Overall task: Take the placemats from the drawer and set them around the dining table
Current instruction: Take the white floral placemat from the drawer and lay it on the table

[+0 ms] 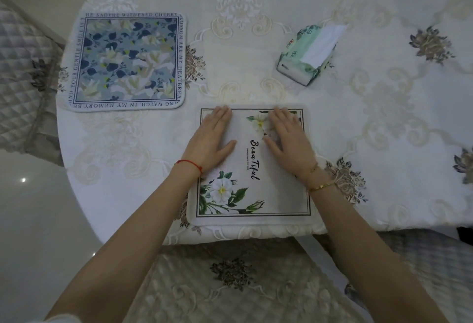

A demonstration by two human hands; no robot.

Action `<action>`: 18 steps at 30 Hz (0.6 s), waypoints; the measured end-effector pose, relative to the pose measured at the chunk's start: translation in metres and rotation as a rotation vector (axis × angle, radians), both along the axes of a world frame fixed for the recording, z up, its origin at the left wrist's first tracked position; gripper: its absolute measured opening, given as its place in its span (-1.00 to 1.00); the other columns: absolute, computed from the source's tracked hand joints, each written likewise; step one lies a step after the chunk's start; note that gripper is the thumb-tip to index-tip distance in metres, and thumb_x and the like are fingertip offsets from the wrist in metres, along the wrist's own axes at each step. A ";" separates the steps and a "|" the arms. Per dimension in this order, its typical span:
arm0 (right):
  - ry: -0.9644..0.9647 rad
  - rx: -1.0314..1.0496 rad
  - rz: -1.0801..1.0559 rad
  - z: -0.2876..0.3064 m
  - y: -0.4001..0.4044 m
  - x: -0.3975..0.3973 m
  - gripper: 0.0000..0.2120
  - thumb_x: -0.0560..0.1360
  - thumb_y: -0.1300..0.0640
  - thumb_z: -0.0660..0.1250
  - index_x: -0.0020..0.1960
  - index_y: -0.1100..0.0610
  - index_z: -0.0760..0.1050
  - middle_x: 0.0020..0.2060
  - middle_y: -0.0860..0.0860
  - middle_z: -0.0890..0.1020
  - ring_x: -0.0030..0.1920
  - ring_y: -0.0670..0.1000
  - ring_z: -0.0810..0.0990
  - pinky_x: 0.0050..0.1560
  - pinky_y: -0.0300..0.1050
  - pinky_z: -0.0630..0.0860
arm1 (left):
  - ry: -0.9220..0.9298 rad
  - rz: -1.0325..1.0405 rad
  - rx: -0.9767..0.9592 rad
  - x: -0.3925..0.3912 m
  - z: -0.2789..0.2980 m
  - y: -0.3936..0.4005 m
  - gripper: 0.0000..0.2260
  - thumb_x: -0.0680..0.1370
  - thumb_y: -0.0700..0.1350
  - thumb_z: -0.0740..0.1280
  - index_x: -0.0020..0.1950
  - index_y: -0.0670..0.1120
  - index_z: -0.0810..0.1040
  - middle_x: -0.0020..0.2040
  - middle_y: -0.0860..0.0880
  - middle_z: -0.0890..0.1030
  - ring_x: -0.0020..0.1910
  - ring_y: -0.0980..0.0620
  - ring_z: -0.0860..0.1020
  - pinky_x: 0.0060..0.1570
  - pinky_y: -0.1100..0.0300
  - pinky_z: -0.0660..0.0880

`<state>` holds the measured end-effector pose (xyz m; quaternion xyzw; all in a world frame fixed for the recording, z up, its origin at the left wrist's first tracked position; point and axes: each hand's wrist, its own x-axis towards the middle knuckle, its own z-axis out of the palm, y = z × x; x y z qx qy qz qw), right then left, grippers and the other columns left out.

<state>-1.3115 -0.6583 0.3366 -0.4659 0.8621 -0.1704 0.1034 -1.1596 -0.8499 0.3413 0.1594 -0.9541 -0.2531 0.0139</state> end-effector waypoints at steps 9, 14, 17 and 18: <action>-0.048 0.061 0.075 -0.013 0.003 0.017 -0.38 0.63 -0.14 0.05 0.58 0.08 -0.03 0.57 -0.02 0.04 0.56 -0.05 -0.07 0.55 -0.02 -0.12 | -0.064 0.056 -0.014 0.012 -0.008 0.008 -0.32 0.58 0.17 0.19 0.57 -0.08 0.01 0.58 -0.04 0.02 0.56 0.02 -0.04 0.52 0.09 -0.10; -0.086 0.050 -0.010 -0.010 0.047 -0.003 -0.35 0.60 -0.16 0.12 0.58 0.07 0.01 0.57 -0.03 0.07 0.56 -0.07 -0.05 0.54 -0.10 -0.14 | -0.097 0.113 0.017 0.041 -0.009 -0.009 -0.29 0.57 0.18 0.22 0.58 -0.06 -0.02 0.59 -0.02 -0.02 0.56 0.04 -0.06 0.50 0.11 -0.14; -0.118 0.065 -0.084 -0.006 0.059 -0.004 -0.35 0.61 -0.12 0.14 0.58 0.12 0.01 0.56 0.02 0.07 0.56 -0.03 -0.04 0.54 -0.08 -0.14 | -0.109 0.114 0.007 0.050 -0.005 -0.010 -0.31 0.58 0.13 0.23 0.57 -0.10 0.00 0.58 -0.05 0.00 0.56 0.01 -0.05 0.50 0.14 -0.17; -0.114 0.065 -0.108 -0.005 0.060 0.000 -0.35 0.62 -0.12 0.13 0.57 0.14 0.02 0.56 0.04 0.08 0.56 -0.01 -0.04 0.55 -0.04 -0.11 | -0.110 0.112 0.006 0.051 -0.003 -0.007 -0.32 0.58 0.11 0.23 0.57 -0.12 0.01 0.58 -0.07 0.01 0.56 0.00 -0.05 0.50 0.15 -0.18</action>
